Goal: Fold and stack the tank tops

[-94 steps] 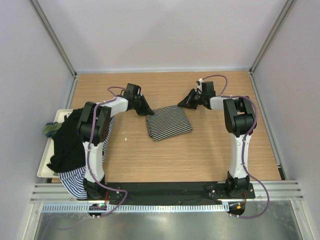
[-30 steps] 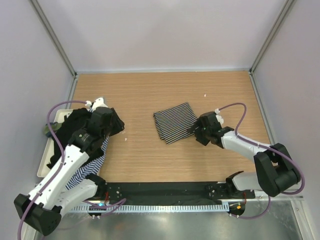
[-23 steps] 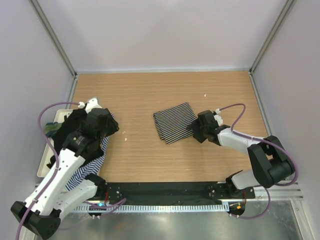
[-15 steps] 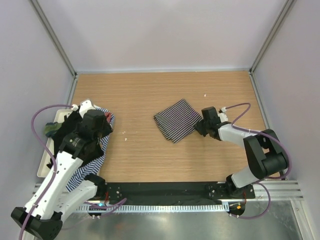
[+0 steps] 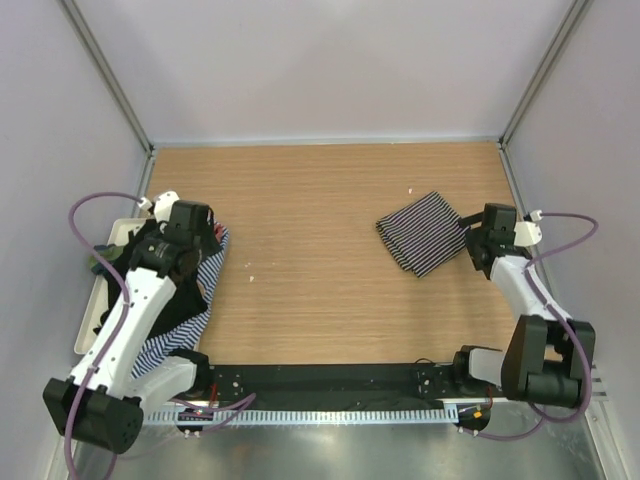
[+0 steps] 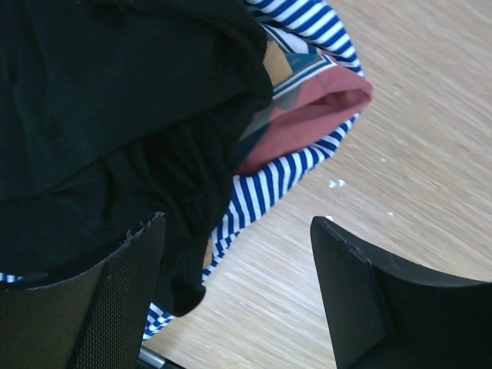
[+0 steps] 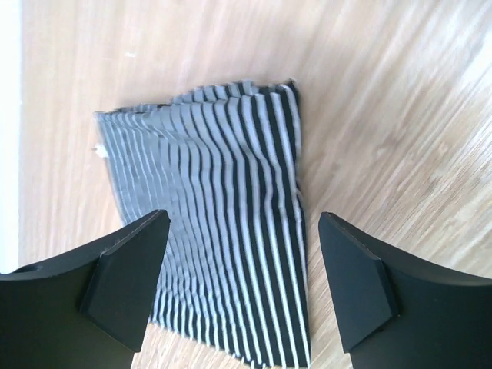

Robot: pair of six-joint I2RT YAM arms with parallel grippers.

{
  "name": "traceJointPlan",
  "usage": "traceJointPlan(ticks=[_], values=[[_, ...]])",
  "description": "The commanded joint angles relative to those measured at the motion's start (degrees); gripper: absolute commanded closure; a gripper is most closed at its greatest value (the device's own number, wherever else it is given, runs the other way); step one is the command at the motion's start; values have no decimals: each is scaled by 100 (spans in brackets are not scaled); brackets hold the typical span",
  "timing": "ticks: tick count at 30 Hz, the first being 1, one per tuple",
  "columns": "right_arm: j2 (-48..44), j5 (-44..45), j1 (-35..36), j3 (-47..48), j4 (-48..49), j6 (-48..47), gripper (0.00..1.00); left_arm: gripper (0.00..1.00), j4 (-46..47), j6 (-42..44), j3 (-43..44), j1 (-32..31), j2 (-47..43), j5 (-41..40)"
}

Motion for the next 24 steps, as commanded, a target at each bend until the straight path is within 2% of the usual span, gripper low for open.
traceJointPlan(ticks=[1,8,14,16,17,18,19,22,23,24], values=[[-646,580,49,274,-419,-540,15,22,-298,306,465,181,357,-498],[-1034,669,49,538,-684,-1137,15,24,-324,1115,993,901,1569,-94],[-1175,214,58,512,-535,-1568,15,35,-492,1414,1336,1184,2563,380],[-1123,-112,67,415,-308,-1752,15,48,-535,1441,1380,1263,2721,608],[-1018,-557,110,363,-176,-1849,18,60,-588,1432,1432,1402,2714,688],[-939,-736,163,371,-70,-1954,19,88,-632,1380,1476,1447,2653,697],[-842,-894,250,397,53,-2077,19,100,-624,1345,1512,1456,2478,619],[-228,-1071,900,739,-16,-2551,20,100,-361,1116,1556,1456,1328,434],[-9,-1071,1424,1010,-86,-2666,20,100,-290,1020,1599,1456,672,512],[359,-1115,1664,1143,-165,-2763,21,100,-203,906,1774,1456,405,591]])
